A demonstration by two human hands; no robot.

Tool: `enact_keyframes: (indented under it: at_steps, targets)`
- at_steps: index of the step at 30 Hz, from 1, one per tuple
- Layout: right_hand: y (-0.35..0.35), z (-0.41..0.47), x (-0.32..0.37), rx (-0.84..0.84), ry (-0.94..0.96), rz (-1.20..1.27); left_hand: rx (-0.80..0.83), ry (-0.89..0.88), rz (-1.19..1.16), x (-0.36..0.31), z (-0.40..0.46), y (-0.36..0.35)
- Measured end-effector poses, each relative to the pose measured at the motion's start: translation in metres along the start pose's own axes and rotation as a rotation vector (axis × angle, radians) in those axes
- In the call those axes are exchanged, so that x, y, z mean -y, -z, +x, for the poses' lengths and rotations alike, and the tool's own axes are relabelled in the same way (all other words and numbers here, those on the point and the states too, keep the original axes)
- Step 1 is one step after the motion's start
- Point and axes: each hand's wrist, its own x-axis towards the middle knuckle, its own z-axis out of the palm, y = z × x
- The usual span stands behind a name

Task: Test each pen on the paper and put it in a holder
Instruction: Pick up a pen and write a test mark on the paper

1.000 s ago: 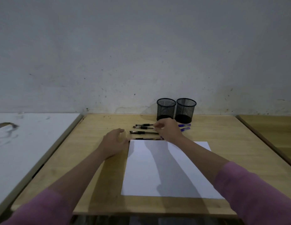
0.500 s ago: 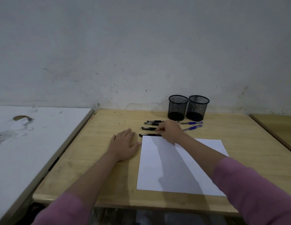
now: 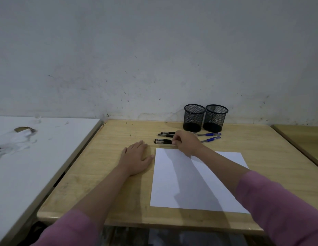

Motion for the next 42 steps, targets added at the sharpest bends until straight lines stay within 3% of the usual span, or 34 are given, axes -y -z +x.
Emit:
enact_keyframes:
  at_steps: [6, 12, 14, 16, 18, 19, 22, 24, 30, 34, 36, 39, 42]
  targets:
    - [0.026, -0.012, 0.008, -0.084, 0.122, 0.008, -0.263, -0.066, -0.324, -0.015, -0.007, 0.013]
    - [0.047, -0.032, 0.027, -0.159, 0.209, -0.003, -0.422, -0.261, -0.237, -0.057, -0.01, 0.035]
    - [0.052, -0.04, 0.031, -0.306, 0.203, -0.069, -0.449, -0.254, -0.266, -0.068, -0.013, 0.042]
    - [0.052, -0.05, 0.034, -0.609, 0.192, -0.058, -0.486, -0.228, -0.319, -0.078, -0.017, 0.048]
    - [0.051, -0.064, 0.042, -0.869, 0.101, 0.081, -0.521, -0.198, -0.393, -0.085, -0.022, 0.053]
    - [0.049, -0.07, 0.046, -0.905, 0.011, 0.186, -0.527, -0.19, -0.43, -0.09, -0.026, 0.055]
    - [0.043, -0.081, 0.061, -0.724, -0.222, 0.628, -0.509, -0.207, -0.467, -0.105, -0.035, 0.06]
    - [0.046, -0.087, 0.07, -0.564, -0.266, 0.87, -0.497, -0.234, -0.465, -0.115, -0.041, 0.063]
    - [0.066, -0.089, 0.072, -0.489, -0.324, 0.965, -0.423, -0.265, -0.468, -0.145, -0.059, 0.075]
    - [0.115, -0.092, 0.03, -0.705, -0.582, 1.277, -0.267, -0.272, -0.408, -0.146, -0.083, 0.076]
    - [0.141, -0.104, -0.003, -0.821, -0.635, 1.257, -0.21, -0.234, -0.39, -0.129, -0.099, 0.072]
    - [0.155, -0.122, -0.019, -0.83, -0.624, 1.206, -0.242, -0.118, -0.364, -0.1, -0.104, 0.072]
    - [0.144, -0.125, -0.007, -0.737, -0.554, 1.156, -0.286, -0.004, -0.361, -0.082, -0.094, 0.066]
